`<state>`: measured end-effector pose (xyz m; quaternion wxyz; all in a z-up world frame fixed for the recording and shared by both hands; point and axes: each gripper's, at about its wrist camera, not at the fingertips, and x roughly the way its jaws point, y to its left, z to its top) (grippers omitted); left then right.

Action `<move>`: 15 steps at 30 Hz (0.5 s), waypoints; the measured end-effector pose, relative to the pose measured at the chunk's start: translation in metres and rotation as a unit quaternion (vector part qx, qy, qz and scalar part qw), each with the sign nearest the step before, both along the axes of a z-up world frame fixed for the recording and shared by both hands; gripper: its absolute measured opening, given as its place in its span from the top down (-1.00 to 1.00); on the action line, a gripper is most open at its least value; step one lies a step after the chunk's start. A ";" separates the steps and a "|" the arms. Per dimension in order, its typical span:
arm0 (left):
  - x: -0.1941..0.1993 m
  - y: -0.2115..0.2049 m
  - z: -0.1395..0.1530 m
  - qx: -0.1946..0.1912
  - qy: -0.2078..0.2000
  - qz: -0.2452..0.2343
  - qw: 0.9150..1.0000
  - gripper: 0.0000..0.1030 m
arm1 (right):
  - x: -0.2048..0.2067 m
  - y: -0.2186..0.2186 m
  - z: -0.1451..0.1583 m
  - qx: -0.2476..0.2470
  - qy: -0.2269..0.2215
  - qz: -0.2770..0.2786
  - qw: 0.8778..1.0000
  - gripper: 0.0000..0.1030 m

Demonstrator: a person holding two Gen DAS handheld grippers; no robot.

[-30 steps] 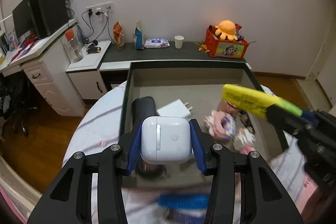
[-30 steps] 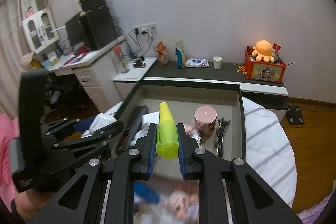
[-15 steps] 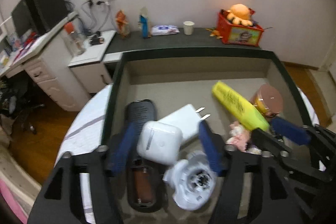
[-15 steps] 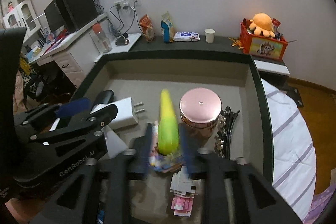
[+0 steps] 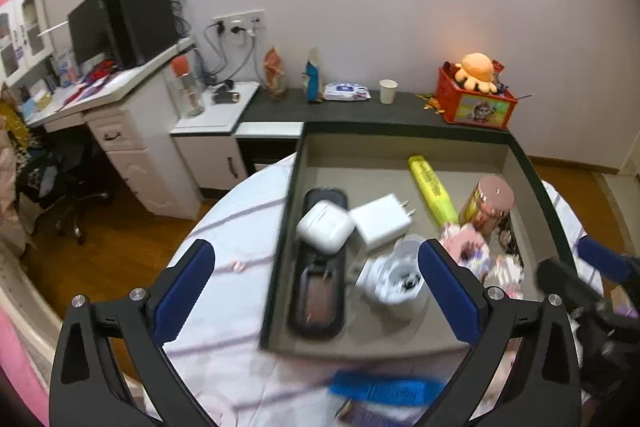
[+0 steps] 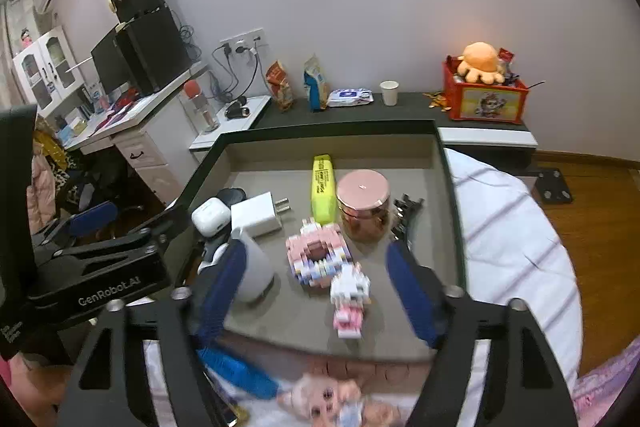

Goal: Organize rigid objects
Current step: 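Carry the earbuds case into the box with the left gripper while the right gripper drops the highlighter there, then withdraw both open grippers from the box over the table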

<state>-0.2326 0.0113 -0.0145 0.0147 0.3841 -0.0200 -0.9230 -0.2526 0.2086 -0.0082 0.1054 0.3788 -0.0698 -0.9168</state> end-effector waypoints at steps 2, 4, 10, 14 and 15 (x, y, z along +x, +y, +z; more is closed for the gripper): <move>0.012 -0.003 -0.003 -0.003 -0.005 0.007 1.000 -0.99 | 0.012 0.000 0.003 0.005 -0.001 -0.002 1.000 -0.51; 0.026 -0.007 -0.010 0.005 -0.020 0.003 1.000 -0.99 | 0.026 0.000 0.004 0.011 -0.001 -0.005 1.000 -0.51; 0.066 -0.009 -0.029 0.011 -0.046 0.001 0.999 -0.99 | 0.061 0.008 -0.001 0.012 -0.011 -0.010 1.000 -0.51; 0.086 -0.011 -0.038 0.030 -0.054 0.001 0.998 -0.99 | 0.083 0.011 -0.007 0.010 -0.017 -0.012 1.000 -0.51; 0.090 -0.010 -0.039 0.032 -0.053 0.003 0.998 -0.99 | 0.089 0.012 -0.010 0.010 -0.020 -0.012 1.000 -0.51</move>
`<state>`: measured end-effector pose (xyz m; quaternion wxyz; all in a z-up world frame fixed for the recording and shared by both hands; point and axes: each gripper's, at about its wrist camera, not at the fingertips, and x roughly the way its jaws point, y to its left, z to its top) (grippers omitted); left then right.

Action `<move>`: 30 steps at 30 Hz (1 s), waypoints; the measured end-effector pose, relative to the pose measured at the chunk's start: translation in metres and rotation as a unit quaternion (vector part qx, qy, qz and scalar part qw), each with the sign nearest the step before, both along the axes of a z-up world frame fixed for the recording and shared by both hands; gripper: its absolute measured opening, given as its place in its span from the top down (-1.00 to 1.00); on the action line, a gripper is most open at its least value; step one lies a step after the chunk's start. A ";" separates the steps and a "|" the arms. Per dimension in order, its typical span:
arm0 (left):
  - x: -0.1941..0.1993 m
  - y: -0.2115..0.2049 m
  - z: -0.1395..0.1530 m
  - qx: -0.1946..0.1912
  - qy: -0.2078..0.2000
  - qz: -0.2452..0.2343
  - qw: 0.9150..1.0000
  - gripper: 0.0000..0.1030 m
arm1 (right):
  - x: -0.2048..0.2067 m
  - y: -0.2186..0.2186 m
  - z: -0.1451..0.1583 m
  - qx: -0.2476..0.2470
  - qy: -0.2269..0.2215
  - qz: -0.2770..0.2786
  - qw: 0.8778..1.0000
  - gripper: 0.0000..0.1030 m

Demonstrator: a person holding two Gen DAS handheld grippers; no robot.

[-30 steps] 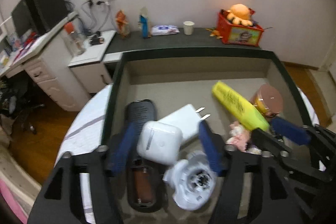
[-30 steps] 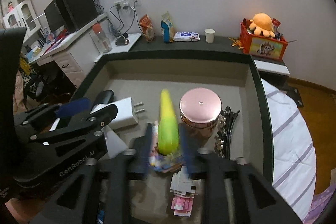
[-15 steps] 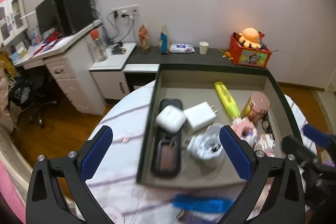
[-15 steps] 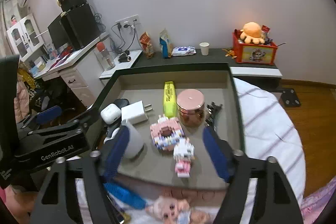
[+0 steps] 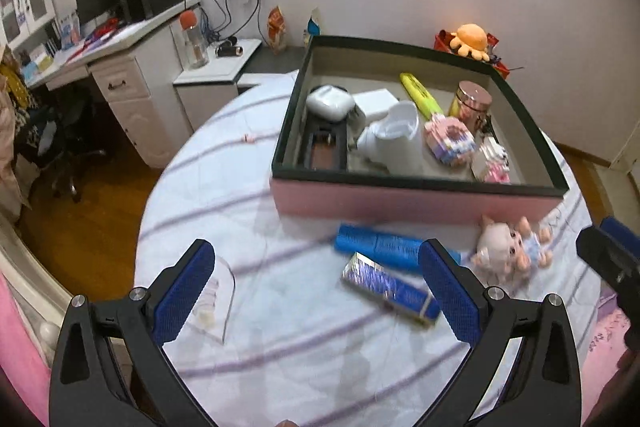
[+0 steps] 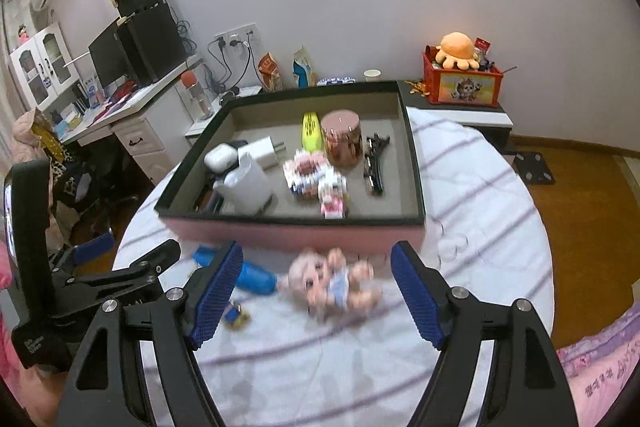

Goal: Organize rigid objects
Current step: 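Withdraw both open grippers from the box over the table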

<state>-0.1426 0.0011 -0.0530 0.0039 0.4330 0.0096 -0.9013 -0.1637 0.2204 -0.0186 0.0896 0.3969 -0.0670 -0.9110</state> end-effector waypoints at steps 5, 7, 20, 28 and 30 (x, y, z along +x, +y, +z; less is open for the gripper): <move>0.017 0.000 -0.005 -0.001 0.002 0.009 1.000 -0.99 | 0.018 0.004 -0.016 -0.001 -0.016 -0.004 1.000 -0.51; 0.023 0.000 -0.006 -0.001 0.003 0.008 1.000 -0.99 | 0.024 0.006 -0.020 -0.003 -0.019 -0.006 1.000 -0.51; 0.045 -0.002 -0.017 0.005 -0.013 0.003 1.000 -0.99 | 0.038 0.010 -0.021 -0.002 -0.021 -0.009 1.000 -0.51; 0.046 -0.003 -0.023 0.013 -0.026 0.001 1.000 -0.99 | 0.038 0.011 -0.027 0.001 -0.029 -0.008 1.000 -0.51; 0.046 -0.001 -0.024 0.017 -0.027 -0.003 0.999 -0.99 | 0.037 0.011 -0.028 0.002 -0.031 -0.008 0.999 -0.51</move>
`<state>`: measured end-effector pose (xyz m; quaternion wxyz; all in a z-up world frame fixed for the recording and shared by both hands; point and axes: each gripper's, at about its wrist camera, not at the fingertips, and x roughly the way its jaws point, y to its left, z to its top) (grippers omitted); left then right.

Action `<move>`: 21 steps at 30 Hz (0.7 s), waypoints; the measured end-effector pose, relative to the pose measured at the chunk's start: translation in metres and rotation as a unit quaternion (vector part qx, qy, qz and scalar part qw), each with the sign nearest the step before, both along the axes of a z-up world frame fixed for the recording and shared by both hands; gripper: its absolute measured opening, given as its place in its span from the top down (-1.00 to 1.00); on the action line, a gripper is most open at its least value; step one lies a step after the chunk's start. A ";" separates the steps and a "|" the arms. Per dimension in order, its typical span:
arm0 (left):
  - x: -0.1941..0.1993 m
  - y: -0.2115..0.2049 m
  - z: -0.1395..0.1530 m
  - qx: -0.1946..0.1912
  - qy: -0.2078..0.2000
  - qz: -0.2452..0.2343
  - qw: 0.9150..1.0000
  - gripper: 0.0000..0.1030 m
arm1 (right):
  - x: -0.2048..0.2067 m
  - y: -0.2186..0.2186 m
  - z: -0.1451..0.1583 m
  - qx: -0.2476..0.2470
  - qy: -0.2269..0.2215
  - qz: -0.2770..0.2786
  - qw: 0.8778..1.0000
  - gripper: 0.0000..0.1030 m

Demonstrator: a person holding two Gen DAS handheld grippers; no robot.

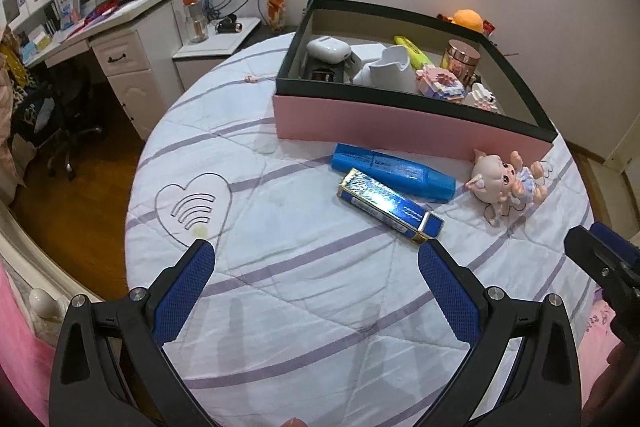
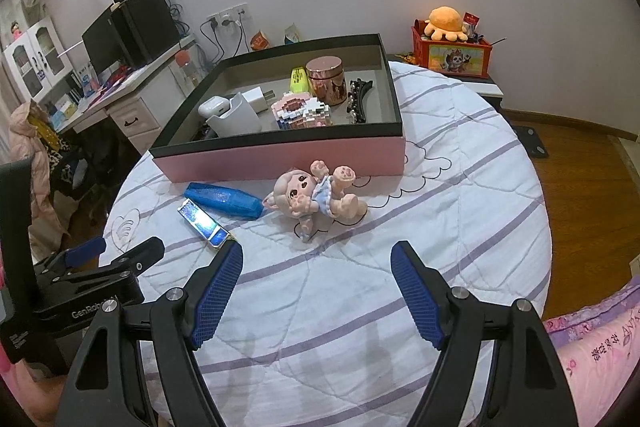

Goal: Organize rigid objects
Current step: 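Withdraw both open grippers from the box over the table, then move the left gripper over the blue-and-gold box and the right gripper over the doll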

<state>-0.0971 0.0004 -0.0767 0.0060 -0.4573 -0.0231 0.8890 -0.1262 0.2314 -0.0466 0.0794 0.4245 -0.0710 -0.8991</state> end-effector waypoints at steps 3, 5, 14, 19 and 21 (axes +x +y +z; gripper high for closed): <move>-0.003 0.006 -0.004 0.001 -0.005 -0.006 1.000 -0.99 | -0.002 0.001 -0.002 0.002 -0.003 -0.001 1.000 -0.51; -0.006 0.010 -0.008 0.003 -0.011 -0.010 1.000 -0.99 | -0.004 0.002 -0.003 0.003 -0.006 -0.002 1.000 -0.51; -0.023 0.025 -0.020 0.010 -0.026 -0.013 1.000 -0.99 | -0.017 0.006 -0.011 0.009 -0.015 -0.005 1.000 -0.51; -0.036 0.033 -0.032 0.012 -0.037 -0.006 0.999 -0.99 | -0.034 0.003 -0.017 0.017 -0.022 0.002 1.000 -0.51; -0.043 0.036 -0.038 0.022 -0.039 -0.006 0.999 -1.00 | -0.041 0.001 -0.021 0.020 -0.026 0.007 0.999 -0.52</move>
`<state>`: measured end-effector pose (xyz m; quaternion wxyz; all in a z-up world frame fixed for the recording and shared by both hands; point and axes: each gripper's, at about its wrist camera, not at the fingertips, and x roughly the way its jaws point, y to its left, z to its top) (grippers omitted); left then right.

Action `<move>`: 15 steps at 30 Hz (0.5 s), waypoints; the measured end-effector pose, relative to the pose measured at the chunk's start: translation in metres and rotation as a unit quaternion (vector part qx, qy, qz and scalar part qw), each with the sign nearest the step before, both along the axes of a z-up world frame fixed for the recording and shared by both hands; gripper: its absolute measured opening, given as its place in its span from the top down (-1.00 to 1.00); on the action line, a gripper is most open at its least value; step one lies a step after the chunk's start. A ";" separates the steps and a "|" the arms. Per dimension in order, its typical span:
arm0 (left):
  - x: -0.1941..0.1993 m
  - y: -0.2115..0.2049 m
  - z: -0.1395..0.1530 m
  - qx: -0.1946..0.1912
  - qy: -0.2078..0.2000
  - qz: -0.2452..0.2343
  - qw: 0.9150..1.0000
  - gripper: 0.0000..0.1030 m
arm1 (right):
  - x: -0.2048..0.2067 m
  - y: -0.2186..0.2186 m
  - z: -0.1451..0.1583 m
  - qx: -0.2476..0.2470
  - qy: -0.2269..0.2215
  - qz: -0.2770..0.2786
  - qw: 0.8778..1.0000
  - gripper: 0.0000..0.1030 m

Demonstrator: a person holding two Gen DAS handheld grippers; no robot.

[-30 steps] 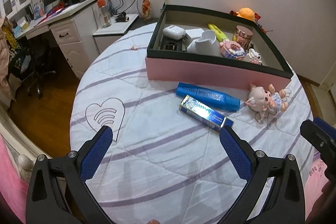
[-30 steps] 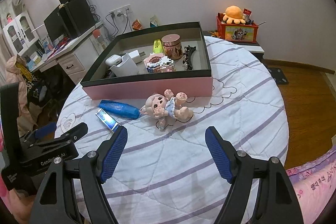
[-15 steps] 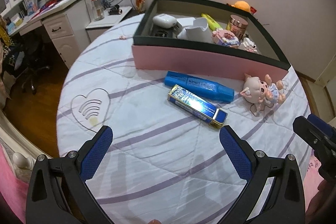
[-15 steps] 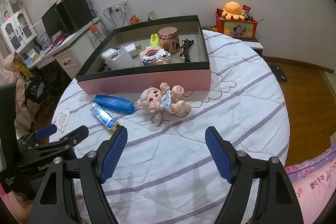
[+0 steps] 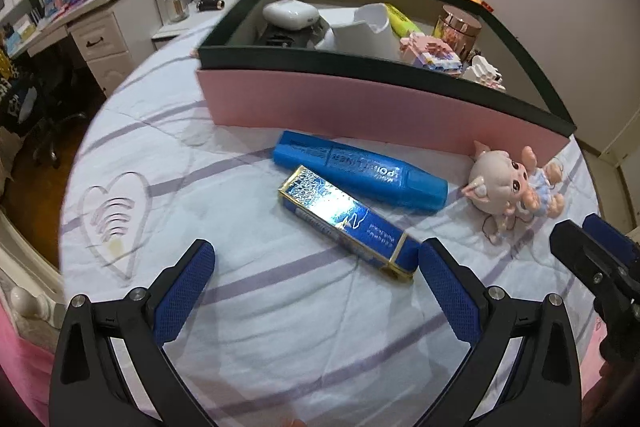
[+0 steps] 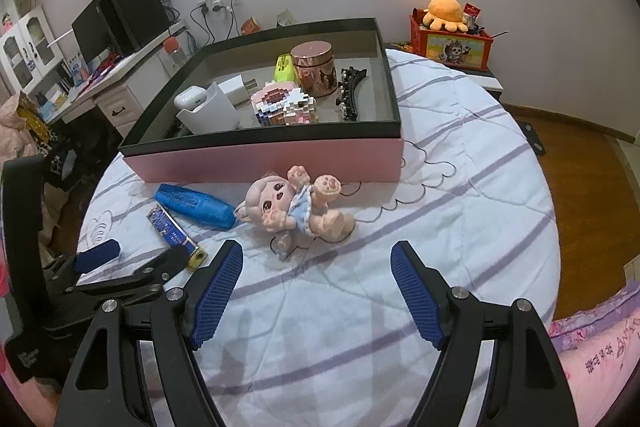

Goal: Organize rigid objects
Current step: 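Move the left gripper over the blue-and-gold box and the right gripper over the doll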

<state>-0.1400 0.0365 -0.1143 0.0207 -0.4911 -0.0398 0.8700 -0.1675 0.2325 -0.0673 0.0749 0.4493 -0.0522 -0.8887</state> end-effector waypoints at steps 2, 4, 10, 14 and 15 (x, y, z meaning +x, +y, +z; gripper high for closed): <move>-0.005 0.003 -0.002 0.002 0.004 0.003 1.000 -1.00 | -0.007 -0.002 -0.003 0.005 -0.004 0.004 1.000 -0.52; -0.010 0.006 -0.004 -0.003 0.005 0.003 1.000 -1.00 | -0.013 -0.003 -0.007 0.007 -0.007 0.007 1.000 -0.52; -0.017 0.008 -0.013 -0.031 0.010 0.005 0.999 -1.00 | -0.030 -0.009 -0.020 0.019 -0.022 0.020 0.999 -0.52; -0.017 0.006 -0.015 -0.032 0.019 0.008 0.999 -0.99 | -0.036 -0.012 -0.024 0.009 -0.024 0.034 0.999 -0.52; -0.017 0.004 -0.014 -0.031 0.019 0.007 0.999 -0.99 | -0.036 -0.012 -0.024 0.007 -0.023 0.038 0.999 -0.52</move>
